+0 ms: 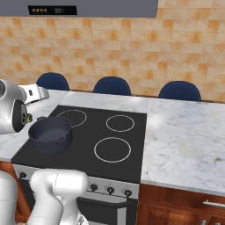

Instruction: Turn on the burner for the pot on the stove. Wait thirty seconds for the pot to heat up. Then add the broccoli to the pot.

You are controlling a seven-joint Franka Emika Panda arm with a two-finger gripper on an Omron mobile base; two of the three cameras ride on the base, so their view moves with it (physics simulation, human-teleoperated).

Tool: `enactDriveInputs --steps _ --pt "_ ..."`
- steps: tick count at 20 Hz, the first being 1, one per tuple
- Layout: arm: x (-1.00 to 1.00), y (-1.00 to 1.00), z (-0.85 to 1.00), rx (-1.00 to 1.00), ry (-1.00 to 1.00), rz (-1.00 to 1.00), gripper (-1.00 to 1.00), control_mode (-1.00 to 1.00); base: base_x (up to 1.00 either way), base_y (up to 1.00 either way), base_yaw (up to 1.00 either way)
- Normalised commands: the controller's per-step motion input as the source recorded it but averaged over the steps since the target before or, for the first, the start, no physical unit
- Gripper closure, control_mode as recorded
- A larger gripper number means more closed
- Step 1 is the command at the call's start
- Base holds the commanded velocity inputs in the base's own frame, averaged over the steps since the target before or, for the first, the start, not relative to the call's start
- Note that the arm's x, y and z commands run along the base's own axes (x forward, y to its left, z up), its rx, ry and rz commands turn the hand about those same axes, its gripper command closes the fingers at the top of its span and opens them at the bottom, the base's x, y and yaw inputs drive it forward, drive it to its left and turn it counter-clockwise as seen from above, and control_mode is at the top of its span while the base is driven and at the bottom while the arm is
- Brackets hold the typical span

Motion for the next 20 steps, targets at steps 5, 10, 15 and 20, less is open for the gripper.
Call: enactDriveInputs --steps 5,10,15,20 --pt "0.00 0.00 0.00 0.00 0.00 0.00 -1.00 -1.00 0.00 0.00 0.00" --pt "0.00 0.00 0.00 0.00 0.00 0.00 -1.00 -1.00 0.00 0.00 0.00" --pt "0.00 0.00 0.00 0.00 0.00 0.00 -1.00 -1.00 0.00 0.00 0.00" --pt "0.00 0.00 0.00 0.00 0.00 0.00 -1.00 -1.00 0.00 0.00 0.00"
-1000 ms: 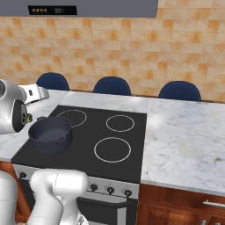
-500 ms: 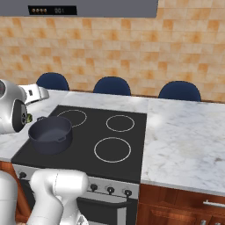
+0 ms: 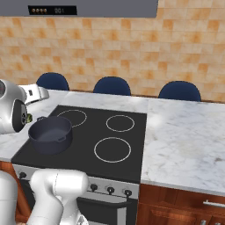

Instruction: Turn on the burner for the pot on the stove. Wait thirty seconds for the pot to heat up. Then add the broccoli to the pot.

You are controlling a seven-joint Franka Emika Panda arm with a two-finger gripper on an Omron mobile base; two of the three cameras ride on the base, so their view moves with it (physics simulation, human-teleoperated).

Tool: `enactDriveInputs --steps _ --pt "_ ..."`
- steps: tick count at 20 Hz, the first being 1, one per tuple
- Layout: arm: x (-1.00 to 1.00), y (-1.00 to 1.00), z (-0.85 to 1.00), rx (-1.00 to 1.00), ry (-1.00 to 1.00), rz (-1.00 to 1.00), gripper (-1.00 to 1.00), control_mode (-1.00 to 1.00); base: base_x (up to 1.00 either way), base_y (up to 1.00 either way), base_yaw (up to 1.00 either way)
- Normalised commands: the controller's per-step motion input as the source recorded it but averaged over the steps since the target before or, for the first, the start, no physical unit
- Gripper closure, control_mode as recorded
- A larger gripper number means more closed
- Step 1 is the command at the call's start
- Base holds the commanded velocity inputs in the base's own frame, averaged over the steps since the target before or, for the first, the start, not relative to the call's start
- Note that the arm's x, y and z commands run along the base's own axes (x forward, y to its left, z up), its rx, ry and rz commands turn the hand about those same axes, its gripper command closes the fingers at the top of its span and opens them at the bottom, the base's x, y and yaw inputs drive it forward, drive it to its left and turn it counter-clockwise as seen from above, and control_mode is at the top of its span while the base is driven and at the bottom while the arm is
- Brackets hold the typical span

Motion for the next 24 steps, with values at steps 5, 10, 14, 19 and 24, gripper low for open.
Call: enactDriveInputs --steps 5,10,14,19,24 --pt "0.00 0.00 0.00 0.00 0.00 0.00 -1.00 -1.00 0.00 0.00 0.00" --pt "0.00 0.00 0.00 0.00 0.00 0.00 -1.00 -1.00 0.00 0.00 0.00" --pt "0.00 0.00 0.00 0.00 0.00 0.00 -1.00 -1.00 0.00 0.00 0.00" --pt "0.00 0.00 0.00 0.00 0.00 0.00 -1.00 -1.00 0.00 0.00 0.00" --pt "0.00 0.00 0.00 0.00 0.00 0.00 -1.00 -1.00 0.00 0.00 0.00"
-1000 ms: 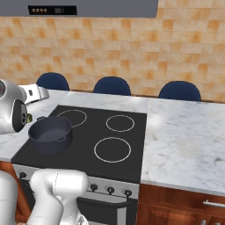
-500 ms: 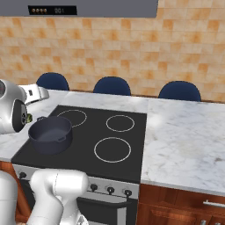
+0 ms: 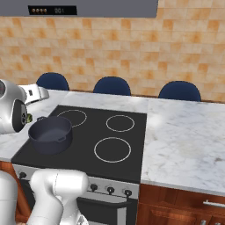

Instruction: Turn on the burner for the pot on the stove. Wait thirty seconds for the pot to heat up. Then add the broccoli to the pot.

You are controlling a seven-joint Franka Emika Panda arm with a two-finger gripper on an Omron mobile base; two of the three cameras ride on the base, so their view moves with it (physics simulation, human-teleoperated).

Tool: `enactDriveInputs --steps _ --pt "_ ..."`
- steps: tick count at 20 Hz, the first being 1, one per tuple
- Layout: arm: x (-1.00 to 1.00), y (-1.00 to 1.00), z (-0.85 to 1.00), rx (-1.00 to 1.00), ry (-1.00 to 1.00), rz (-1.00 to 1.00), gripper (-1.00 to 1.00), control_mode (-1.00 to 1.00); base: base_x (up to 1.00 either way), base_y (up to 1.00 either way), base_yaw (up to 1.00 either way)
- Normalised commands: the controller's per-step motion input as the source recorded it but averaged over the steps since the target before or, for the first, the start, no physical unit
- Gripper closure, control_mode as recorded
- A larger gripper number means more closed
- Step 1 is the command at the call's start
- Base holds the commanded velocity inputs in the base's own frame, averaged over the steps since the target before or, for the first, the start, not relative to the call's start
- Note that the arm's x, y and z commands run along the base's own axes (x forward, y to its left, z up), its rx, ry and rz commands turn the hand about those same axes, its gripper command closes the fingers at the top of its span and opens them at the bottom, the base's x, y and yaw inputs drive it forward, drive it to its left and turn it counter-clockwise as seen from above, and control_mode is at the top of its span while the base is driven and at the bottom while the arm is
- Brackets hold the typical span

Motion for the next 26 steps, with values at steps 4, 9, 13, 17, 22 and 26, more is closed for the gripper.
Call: enactDriveInputs --steps 4,9,13,17,22,26 --pt "0.00 0.00 0.00 0.00 0.00 0.00 -1.00 -1.00 0.00 0.00 0.00" --pt "0.00 0.00 0.00 0.00 0.00 0.00 -1.00 -1.00 0.00 0.00 0.00" --pt "0.00 0.00 0.00 0.00 0.00 0.00 -1.00 -1.00 0.00 0.00 0.00" --pt "0.00 0.00 0.00 0.00 0.00 0.00 -1.00 -1.00 0.00 0.00 0.00" --pt "0.00 0.00 0.00 0.00 0.00 0.00 -1.00 -1.00 0.00 0.00 0.00" --pt "0.00 0.00 0.00 0.00 0.00 0.00 -1.00 -1.00 0.00 0.00 0.00"
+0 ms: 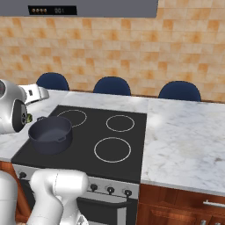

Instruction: Turn on the burner for the pot on the stove. Wait thirty seconds for the pot to heat up. Then add the broccoli to the pot.

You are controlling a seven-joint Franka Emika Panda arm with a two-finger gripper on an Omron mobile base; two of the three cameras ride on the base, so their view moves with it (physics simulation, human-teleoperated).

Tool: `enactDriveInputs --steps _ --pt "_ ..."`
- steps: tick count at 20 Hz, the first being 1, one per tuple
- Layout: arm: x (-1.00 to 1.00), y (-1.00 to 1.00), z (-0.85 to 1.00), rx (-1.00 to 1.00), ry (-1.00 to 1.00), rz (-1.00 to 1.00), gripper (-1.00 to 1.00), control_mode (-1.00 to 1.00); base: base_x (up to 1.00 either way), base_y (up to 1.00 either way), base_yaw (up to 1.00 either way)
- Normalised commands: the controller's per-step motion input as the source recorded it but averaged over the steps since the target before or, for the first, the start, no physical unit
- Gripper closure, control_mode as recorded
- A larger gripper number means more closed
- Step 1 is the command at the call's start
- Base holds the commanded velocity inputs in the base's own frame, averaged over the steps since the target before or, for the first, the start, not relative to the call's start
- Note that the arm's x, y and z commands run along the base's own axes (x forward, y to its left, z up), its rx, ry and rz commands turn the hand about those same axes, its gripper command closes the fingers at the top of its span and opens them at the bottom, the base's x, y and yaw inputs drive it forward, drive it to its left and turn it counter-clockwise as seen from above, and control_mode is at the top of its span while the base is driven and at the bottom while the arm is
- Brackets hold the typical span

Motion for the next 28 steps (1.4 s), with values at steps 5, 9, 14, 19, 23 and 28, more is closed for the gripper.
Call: enactDriveInputs --steps 5,9,14,19,23,28 --pt "0.00 0.00 0.00 0.00 0.00 0.00 -1.00 -1.00 0.00 0.00 0.00" --pt "0.00 0.00 0.00 0.00 0.00 0.00 -1.00 -1.00 0.00 0.00 0.00" --pt "0.00 0.00 0.00 0.00 0.00 0.00 -1.00 -1.00 0.00 0.00 0.00" --pt "0.00 0.00 0.00 0.00 0.00 0.00 -1.00 -1.00 0.00 0.00 0.00" --pt "0.00 0.00 0.00 0.00 0.00 0.00 -1.00 -1.00 0.00 0.00 0.00" --pt "0.00 0.00 0.00 0.00 0.00 0.00 -1.00 -1.00 0.00 0.00 0.00"
